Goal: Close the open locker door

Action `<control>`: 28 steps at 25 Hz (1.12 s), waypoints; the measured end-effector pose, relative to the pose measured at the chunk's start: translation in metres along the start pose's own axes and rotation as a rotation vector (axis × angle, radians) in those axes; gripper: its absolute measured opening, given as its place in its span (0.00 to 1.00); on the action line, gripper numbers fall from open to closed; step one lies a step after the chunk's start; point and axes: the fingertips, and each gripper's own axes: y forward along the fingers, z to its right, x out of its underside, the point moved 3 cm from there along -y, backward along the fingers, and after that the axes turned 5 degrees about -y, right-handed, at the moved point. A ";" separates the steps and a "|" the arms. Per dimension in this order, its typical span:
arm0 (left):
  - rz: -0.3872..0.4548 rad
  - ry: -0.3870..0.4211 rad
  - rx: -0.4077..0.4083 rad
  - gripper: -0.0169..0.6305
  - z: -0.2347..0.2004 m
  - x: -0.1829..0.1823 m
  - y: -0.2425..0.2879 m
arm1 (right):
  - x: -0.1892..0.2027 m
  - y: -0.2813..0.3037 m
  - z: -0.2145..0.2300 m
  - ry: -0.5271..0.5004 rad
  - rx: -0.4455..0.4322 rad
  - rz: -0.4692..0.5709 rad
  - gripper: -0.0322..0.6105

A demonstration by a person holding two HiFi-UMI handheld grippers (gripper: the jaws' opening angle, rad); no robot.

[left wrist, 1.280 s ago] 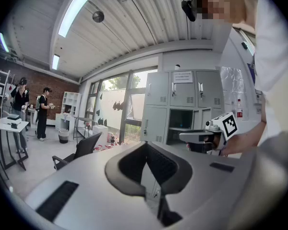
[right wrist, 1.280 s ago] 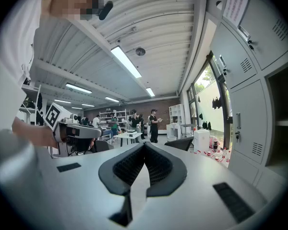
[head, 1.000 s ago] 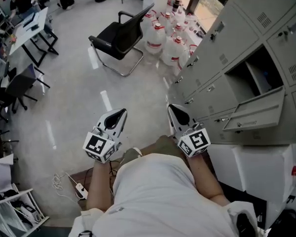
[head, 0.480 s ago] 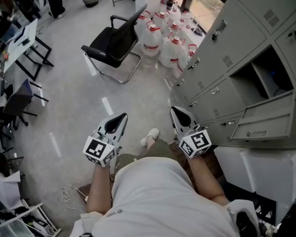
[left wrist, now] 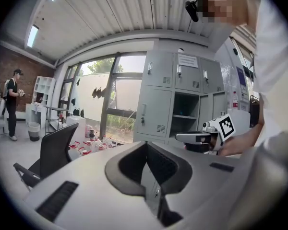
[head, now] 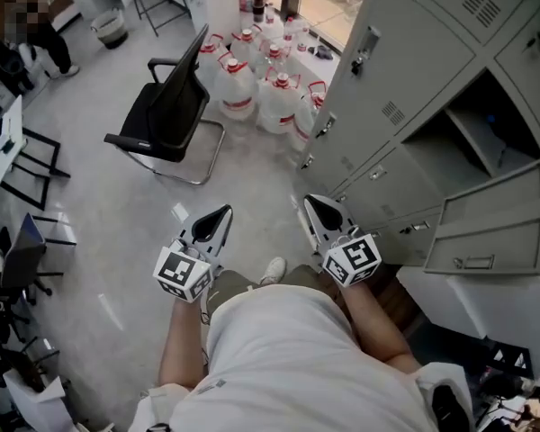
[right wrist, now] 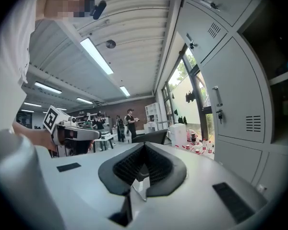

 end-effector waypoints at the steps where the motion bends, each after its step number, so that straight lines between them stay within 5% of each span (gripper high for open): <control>1: 0.000 0.004 0.016 0.03 -0.005 -0.004 0.012 | -0.001 0.003 0.008 0.000 0.015 0.000 0.07; 13: -0.080 0.030 0.263 0.03 -0.024 -0.020 0.134 | 0.000 0.011 0.080 0.047 0.239 -0.011 0.07; 28: -0.185 0.096 0.727 0.03 -0.028 -0.038 0.269 | 0.000 0.004 0.144 0.124 0.695 0.004 0.07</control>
